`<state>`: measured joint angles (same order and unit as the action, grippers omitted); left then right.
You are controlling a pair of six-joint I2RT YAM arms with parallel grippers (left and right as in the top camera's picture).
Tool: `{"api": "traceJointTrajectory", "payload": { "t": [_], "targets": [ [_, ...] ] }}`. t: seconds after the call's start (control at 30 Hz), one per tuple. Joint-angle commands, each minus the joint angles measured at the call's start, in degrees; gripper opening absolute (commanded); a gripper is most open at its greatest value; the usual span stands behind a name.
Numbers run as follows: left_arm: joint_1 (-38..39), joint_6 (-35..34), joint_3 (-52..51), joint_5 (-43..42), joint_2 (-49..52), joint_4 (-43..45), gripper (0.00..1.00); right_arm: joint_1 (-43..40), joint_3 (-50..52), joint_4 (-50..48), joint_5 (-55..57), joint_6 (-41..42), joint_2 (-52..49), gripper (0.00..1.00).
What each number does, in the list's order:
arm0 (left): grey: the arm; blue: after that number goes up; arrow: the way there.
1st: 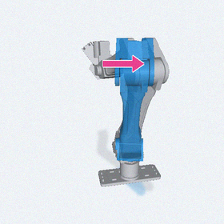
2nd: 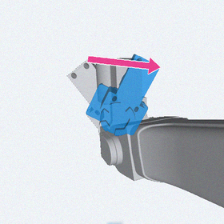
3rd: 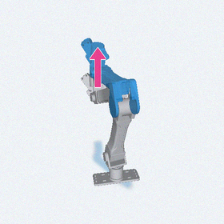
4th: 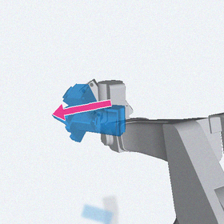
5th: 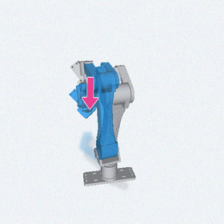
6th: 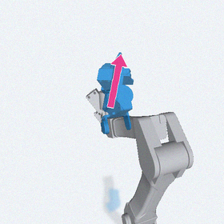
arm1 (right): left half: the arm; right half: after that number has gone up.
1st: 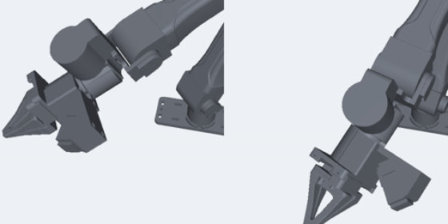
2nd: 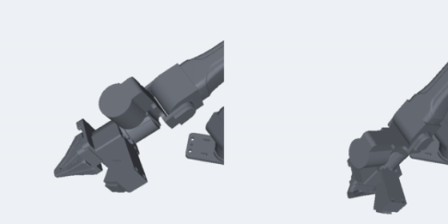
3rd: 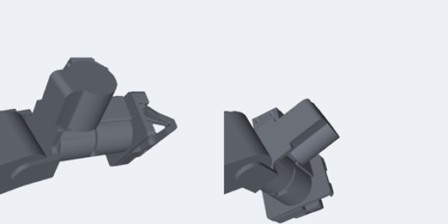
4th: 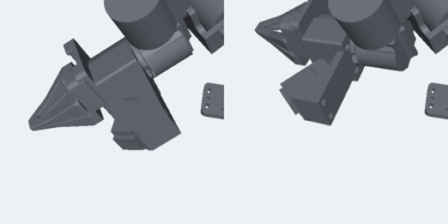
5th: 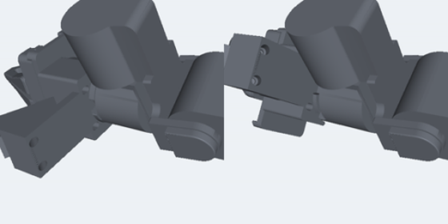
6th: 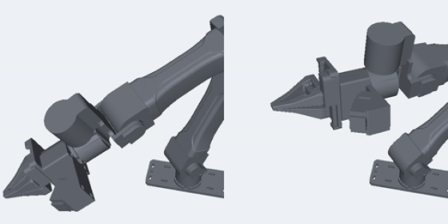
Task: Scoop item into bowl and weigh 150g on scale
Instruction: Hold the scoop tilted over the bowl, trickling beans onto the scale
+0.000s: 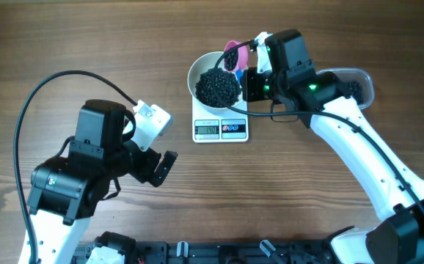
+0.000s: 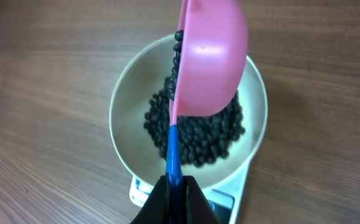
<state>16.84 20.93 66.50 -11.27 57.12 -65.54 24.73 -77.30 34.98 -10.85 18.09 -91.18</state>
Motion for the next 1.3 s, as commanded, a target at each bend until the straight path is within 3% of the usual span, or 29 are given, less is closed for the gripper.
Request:
{"api": "traceJointTrajectory", "payload": {
  "t": [0.0, 0.43, 0.53, 0.6, 0.7, 0.8, 0.87, 0.93, 1.0, 1.1, 1.17, 1.23, 1.27],
  "targets": [
    [-0.4, 1.2, 1.0, -0.9, 0.0, 0.1, 1.00, 0.6, -0.9, -0.2, -1.2, -2.1, -1.0, 0.04],
    [-0.4, 1.2, 1.0, -0.9, 0.0, 0.2, 1.00, 0.3, -0.9, -1.9, -3.8, 4.3, -1.0, 0.05],
    [-0.4, 1.2, 1.0, -0.9, 0.0, 0.2, 1.00, 1.3, -1.2, 1.8, -2.9, -2.7, -1.5, 0.04],
    [-0.4, 1.2, 1.0, -0.9, 0.0, 0.1, 1.00, 0.4, -1.6, -0.3, 1.0, 3.4, -0.7, 0.04],
    [-0.4, 1.2, 1.0, -0.9, 0.0, 0.1, 1.00, 1.2, -1.3, 2.8, -2.6, -0.4, -1.8, 0.04],
    [-0.4, 1.2, 1.0, -0.9, 0.0, 0.1, 1.00, 0.8, -1.4, -0.6, -1.2, 5.3, -1.6, 0.05],
    [-0.4, 1.2, 1.0, -0.9, 0.0, 0.2, 1.00, 1.3, -1.4, 2.1, -0.1, -1.6, -2.1, 0.04],
    [-0.4, 1.2, 1.0, -0.9, 0.0, 0.2, 1.00, 1.1, -1.4, 0.4, 1.9, 5.5, -1.5, 0.04],
    [-0.4, 1.2, 1.0, -0.9, 0.0, 0.1, 1.00, 1.3, -1.4, 2.4, 0.4, -1.2, -2.0, 0.04],
    [-0.4, 1.2, 1.0, -0.9, 0.0, 0.1, 1.00, 1.1, -1.4, 1.0, 1.0, 4.6, -1.9, 0.05],
    [-0.4, 1.2, 1.0, -0.9, 0.0, 0.1, 1.00, 1.2, -1.4, 4.4, 2.0, -2.4, -1.9, 0.04],
    [-0.4, 1.2, 1.0, -0.9, 0.0, 0.1, 1.00, 1.1, -1.4, 2.6, 1.0, 5.8, -1.9, 0.05],
    [-0.4, 1.2, 1.0, -0.9, 0.0, 0.1, 1.00, 1.1, -1.4, 2.9, -2.1, 0.9, -2.1, 0.04]
  ]
}}
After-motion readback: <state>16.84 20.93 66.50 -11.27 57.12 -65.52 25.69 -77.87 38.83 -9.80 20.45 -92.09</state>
